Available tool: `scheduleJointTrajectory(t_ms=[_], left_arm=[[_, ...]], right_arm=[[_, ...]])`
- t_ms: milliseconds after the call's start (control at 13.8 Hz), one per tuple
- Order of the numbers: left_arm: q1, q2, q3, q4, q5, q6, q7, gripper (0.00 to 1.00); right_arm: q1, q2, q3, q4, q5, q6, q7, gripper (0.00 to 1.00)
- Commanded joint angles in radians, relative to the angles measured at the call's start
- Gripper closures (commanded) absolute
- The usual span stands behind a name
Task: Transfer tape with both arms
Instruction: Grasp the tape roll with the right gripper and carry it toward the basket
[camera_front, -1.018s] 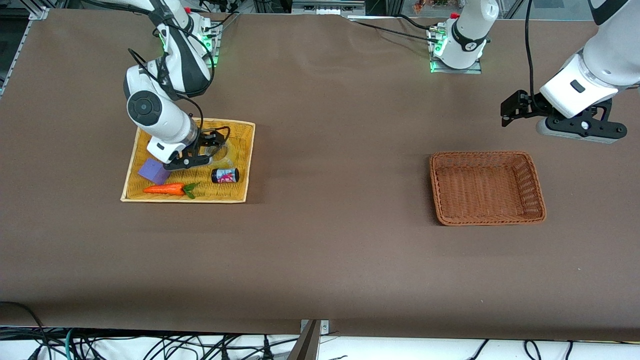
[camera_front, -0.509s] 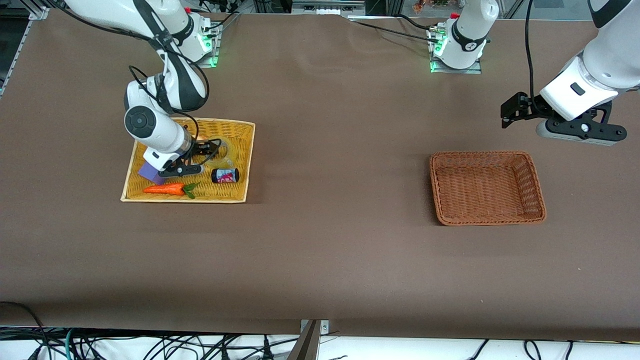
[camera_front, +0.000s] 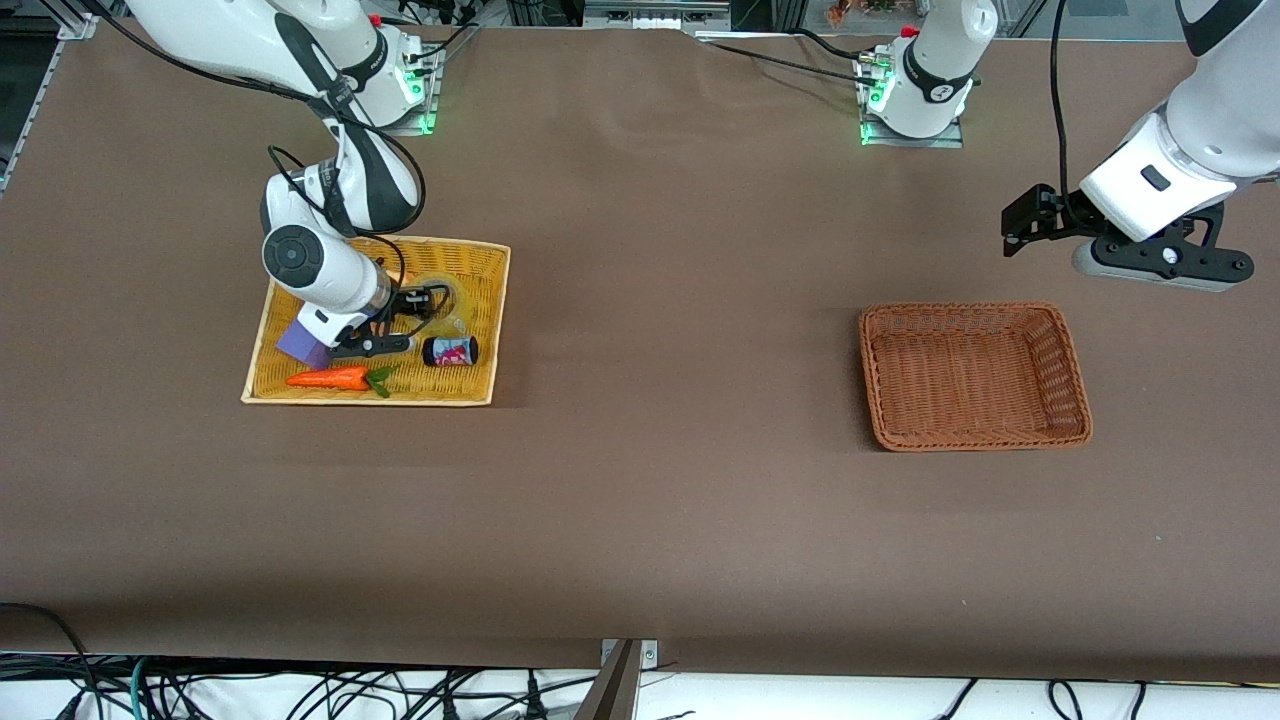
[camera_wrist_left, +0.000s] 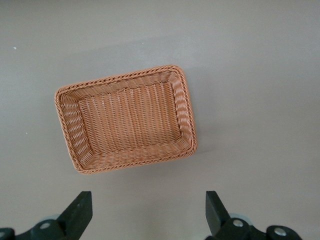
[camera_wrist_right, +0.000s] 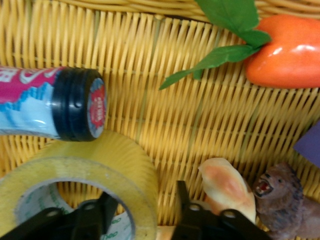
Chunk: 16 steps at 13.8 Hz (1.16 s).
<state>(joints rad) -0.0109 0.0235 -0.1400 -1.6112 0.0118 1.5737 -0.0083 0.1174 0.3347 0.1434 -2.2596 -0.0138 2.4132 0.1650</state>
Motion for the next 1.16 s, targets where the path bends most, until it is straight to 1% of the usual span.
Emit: scheduleJointTrajectory(t_ms=[0,218,436,509,655,800,945,1091], left_arm=[[-0.003,0.018,-0.006,0.039,0.027,-0.017,0.004,0.0],[-0.001,0.021,-0.006,0.039,0.027,-0.017,0.004,0.0],[0.0,0.024,-0.006,0.042,0.027,-0.017,0.002,0.0],[0.0,0.026,-0.006,0.042,0.027,-0.017,0.002,0.0],[0.003,0.026,-0.003,0.043,0.027,-0.017,0.01,0.0],[0.005,0.03,0.0,0.043,0.027,-0.017,0.011,0.0],[0.006,0.036,0.0,0.054,0.027,-0.017,0.014,0.0],[0.005,0.036,0.0,0.054,0.027,-0.017,0.011,0.0]], right_arm=[[0.001,-0.028,0.038,0.067,-0.005,-0.128,0.06,1.0],[0.001,-0.039,0.054,0.182,-0.003,-0.268,0.056,1.0],[0.021,-0.026,0.065,0.398,0.0,-0.503,0.07,1.0],[0.047,-0.019,0.067,0.446,0.005,-0.526,0.079,1.0],[0.105,0.003,0.067,0.52,0.009,-0.528,0.145,1.0],[0.186,0.065,0.068,0.63,0.011,-0.537,0.232,1.0],[0.284,0.174,0.068,0.75,0.009,-0.525,0.373,1.0],[0.39,0.294,0.068,0.901,0.008,-0.525,0.526,1.0]])
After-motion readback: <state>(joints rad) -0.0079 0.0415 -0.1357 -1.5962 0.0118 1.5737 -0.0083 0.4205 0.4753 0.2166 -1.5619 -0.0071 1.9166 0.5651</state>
